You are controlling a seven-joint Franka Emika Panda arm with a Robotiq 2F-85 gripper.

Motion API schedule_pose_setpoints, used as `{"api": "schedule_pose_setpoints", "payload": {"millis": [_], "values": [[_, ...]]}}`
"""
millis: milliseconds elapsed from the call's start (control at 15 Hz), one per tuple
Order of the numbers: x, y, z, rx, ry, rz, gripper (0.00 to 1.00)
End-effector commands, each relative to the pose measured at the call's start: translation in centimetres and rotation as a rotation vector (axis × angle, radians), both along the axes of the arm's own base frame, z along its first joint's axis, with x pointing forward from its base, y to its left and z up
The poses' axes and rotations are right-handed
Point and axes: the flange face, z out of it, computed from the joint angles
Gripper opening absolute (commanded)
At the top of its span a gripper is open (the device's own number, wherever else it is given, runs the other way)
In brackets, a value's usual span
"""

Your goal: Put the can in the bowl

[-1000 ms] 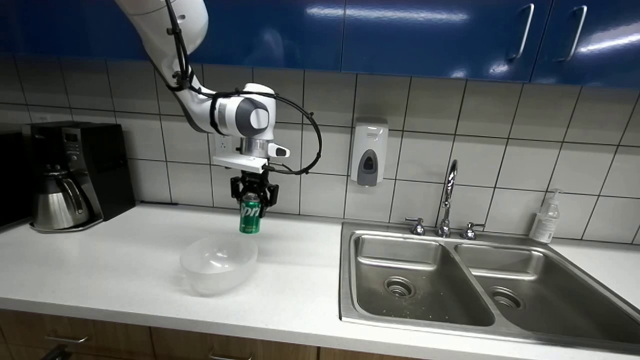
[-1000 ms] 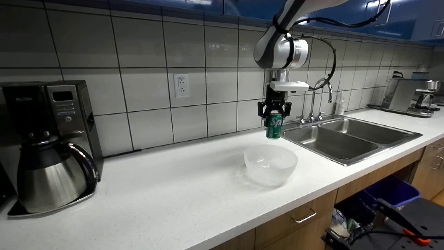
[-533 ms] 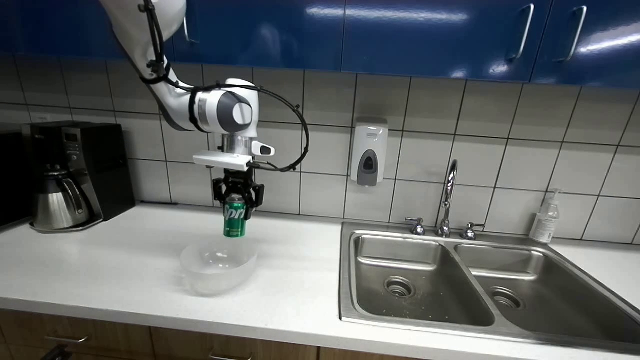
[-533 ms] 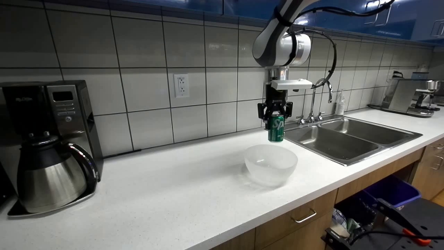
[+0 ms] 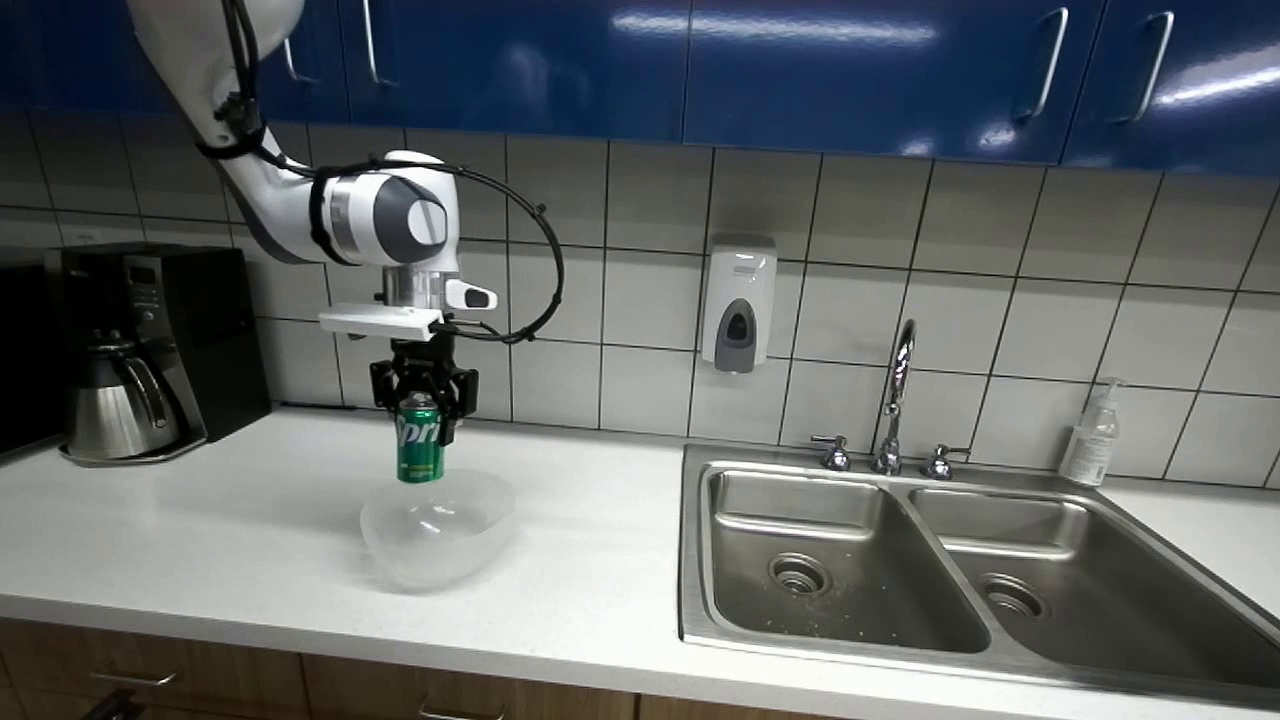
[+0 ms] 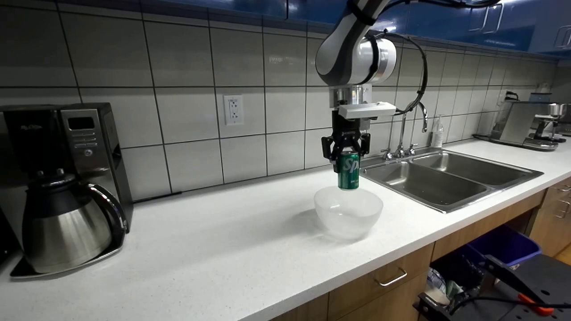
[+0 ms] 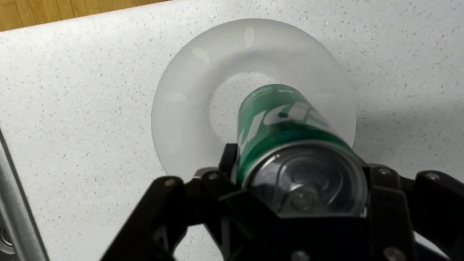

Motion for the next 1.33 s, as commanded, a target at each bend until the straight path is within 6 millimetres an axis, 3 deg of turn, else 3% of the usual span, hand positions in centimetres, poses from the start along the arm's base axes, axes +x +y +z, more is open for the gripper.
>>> {"api": "schedule_pose_setpoints", "payload": {"millis": [0, 467, 867, 1267], "values": [[-2.4, 1.0, 0.6, -0.049, -0.019, -0.047, 0.41], [-4.9, -1.4, -4.3, -0.109, -0.048, -0.110, 0.41], [-3.4, -2.2, -6.6, -0.117, -0.228, -0.088, 0.41], [-2.6, -2.5, -8.8, -0.110, -0.261, -0.086, 0.41]]}}
